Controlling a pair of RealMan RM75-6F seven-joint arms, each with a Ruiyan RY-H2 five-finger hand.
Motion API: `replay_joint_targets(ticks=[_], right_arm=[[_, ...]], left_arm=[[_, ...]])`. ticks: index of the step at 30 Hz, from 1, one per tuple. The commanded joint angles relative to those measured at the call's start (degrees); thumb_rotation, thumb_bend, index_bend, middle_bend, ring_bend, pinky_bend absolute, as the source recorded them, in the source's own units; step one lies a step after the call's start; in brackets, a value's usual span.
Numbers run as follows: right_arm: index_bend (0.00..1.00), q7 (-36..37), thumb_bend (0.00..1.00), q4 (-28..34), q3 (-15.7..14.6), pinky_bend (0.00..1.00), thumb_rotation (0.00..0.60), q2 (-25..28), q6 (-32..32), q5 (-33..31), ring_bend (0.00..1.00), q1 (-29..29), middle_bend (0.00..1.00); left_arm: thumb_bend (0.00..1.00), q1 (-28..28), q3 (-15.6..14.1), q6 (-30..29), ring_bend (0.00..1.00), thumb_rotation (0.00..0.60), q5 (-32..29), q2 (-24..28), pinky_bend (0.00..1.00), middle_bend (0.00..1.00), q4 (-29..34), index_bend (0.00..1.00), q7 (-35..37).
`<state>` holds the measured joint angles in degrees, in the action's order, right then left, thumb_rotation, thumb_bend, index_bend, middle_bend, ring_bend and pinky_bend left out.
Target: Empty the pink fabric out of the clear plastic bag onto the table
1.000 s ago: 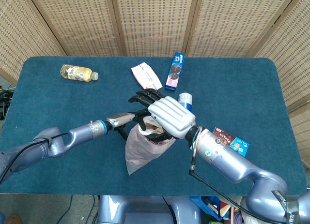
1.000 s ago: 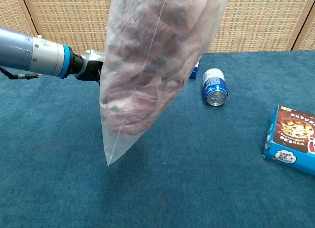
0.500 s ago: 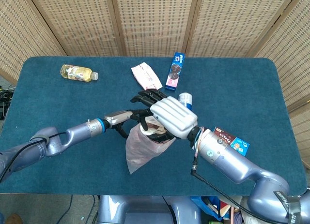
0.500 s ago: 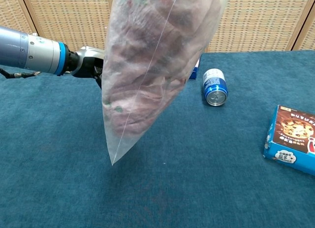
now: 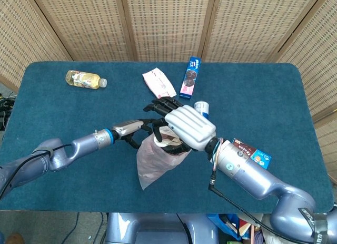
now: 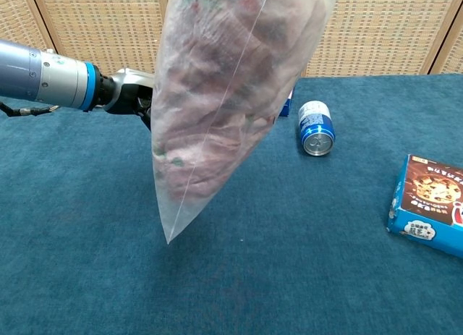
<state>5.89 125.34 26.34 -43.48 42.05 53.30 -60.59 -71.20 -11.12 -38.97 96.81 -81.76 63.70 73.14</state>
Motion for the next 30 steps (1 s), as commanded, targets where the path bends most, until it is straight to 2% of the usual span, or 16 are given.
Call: replay_joint_targets(ticks=[1,6,14,19,23,30], right_arm=[[0.75,0.06,0.64,0.0,0.01,0.05,0.6,-0.02,-0.05,0.1,0.07,0.02,0.17],[0.75,0.13,0.64,-0.08,0.02,0.05,0.6,-0.17,-0.09,0.13,0.07,-0.06,0.17],[0.75,0.16,0.64,-0.67,-0.31,0.05,0.6,-0.64,0.06,0.08,0.07,0.08,0.17],[0.75,0.48,0.64,-2.33,-1.27,0.05,0.6,-1.89,0.84,-0.01,0.07,0.91,0.17],[0.75,1.21,0.64,-3.89,-2.23,0.05,0.6,-3.1,1.71,0.26,0.07,2.14,0.18],[0.75,4.29,0.64,-8.89,-4.87,0.05,0.6,-6.94,2.55,0.86,0.07,5.29,0.18]], left_arm=[[0.46,0.04,0.05,0.05,0.0,0.6,-0.1,-0.04,0.0,0.0,-0.07,0.53,-0.08],[0.48,0.09,0.18,0.25,0.0,0.6,-0.33,-0.22,0.0,0.0,-0.32,0.56,-0.19],[0.59,0.41,0.51,0.34,0.0,0.6,-0.86,-0.42,0.0,0.0,-0.64,0.64,-0.76],[0.6,1.24,0.59,0.48,0.0,0.6,-1.78,0.31,0.0,0.0,-0.92,0.69,-1.45],[0.6,2.07,0.42,-0.14,0.0,0.6,-2.07,1.86,0.0,0.0,-0.28,0.73,-1.77],[0.62,4.13,-0.13,-1.61,0.0,0.6,-2.61,6.53,0.0,0.0,2.44,0.75,-4.43]])
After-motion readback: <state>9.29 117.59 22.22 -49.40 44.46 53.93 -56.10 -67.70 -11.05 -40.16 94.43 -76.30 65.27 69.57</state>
